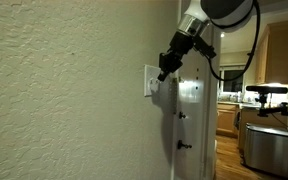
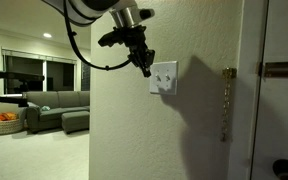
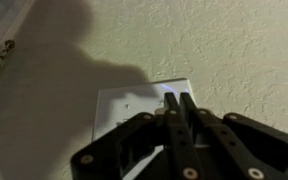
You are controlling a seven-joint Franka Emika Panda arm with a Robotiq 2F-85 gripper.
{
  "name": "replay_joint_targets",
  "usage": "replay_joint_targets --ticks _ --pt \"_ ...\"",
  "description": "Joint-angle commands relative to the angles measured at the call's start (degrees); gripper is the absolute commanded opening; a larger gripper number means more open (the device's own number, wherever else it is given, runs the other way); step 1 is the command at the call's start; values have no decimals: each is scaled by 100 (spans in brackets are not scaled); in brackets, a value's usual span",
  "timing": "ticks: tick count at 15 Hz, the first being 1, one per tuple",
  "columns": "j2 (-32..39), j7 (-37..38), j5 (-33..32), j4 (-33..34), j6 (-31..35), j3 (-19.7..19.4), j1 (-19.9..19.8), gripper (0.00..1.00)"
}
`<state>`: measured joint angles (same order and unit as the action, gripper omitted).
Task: Turn off the light switch on the left
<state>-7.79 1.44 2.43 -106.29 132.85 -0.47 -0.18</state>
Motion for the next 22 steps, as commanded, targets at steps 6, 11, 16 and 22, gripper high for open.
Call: replay_joint_targets --ticks 6,11,16,22 --pt "352 167 -281 450 375 30 -30 9" --pt "546 156 -398 622 321 28 -18 6" --pt "600 143 -447 552 289 11 -25 7" --pt "626 97 -400 272 186 13 -15 7"
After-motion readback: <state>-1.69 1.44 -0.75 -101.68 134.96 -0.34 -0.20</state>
